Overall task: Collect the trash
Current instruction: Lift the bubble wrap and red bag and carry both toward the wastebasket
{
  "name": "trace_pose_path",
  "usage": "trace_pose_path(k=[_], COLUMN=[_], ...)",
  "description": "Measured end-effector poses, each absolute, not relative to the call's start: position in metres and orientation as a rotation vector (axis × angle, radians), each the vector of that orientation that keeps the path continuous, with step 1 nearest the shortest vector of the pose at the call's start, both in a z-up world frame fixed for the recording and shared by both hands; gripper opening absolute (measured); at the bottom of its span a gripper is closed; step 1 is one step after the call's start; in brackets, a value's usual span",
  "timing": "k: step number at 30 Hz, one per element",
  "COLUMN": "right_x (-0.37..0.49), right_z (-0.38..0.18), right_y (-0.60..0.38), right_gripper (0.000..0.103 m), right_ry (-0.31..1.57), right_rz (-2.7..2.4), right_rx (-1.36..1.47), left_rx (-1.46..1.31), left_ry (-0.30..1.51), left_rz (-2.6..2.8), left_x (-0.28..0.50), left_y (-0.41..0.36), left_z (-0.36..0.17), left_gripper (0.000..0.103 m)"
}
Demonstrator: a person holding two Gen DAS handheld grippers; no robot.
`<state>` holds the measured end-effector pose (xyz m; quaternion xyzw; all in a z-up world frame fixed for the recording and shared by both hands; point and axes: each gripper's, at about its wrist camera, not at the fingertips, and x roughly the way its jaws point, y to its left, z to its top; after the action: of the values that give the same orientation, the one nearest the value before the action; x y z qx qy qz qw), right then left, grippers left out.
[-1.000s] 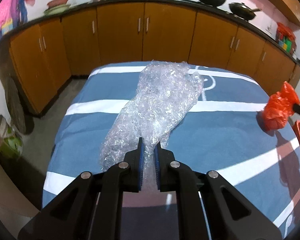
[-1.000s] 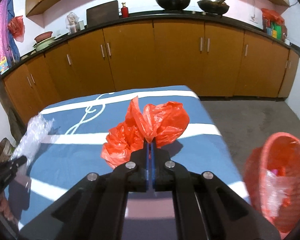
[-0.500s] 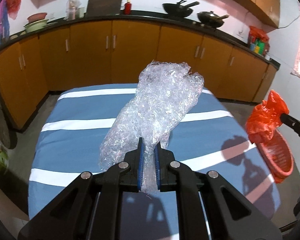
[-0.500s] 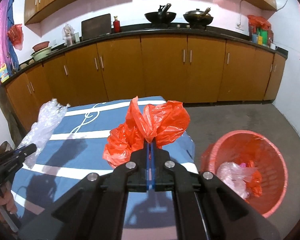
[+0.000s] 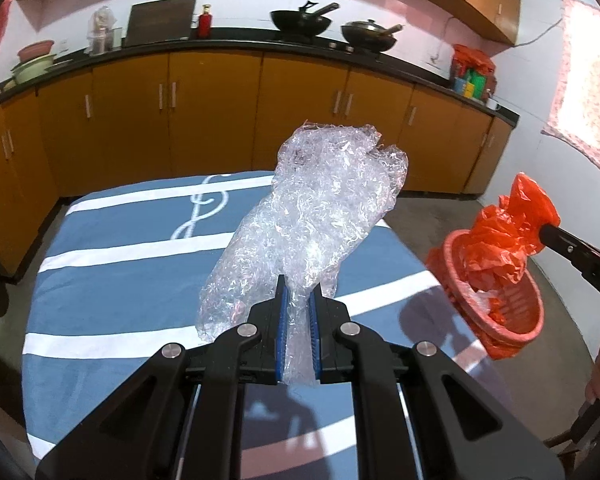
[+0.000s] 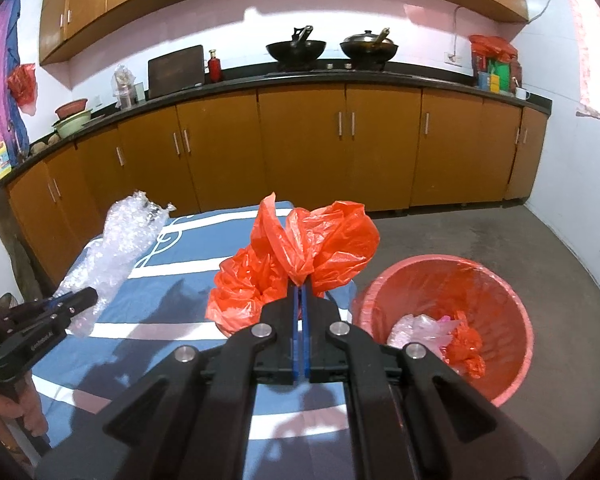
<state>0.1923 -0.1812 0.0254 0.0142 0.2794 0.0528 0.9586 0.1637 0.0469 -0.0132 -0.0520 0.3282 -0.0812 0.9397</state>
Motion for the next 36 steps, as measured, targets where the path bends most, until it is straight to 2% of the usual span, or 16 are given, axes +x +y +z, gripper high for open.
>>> trace_pose_path(k=[36], right_x=[0.154], right_z=[0.025], right_y=[-0.298], right_gripper=[0.003], right_ry=[0.542], right_rz=[-0.103], right_rx=[0.15], left_rx=[-0.034], left_ry=[0.665], left_rz=[-0.412], left_x=[0.16], left_y=[-0.083], left_z=[0.005], left_gripper=[0.01])
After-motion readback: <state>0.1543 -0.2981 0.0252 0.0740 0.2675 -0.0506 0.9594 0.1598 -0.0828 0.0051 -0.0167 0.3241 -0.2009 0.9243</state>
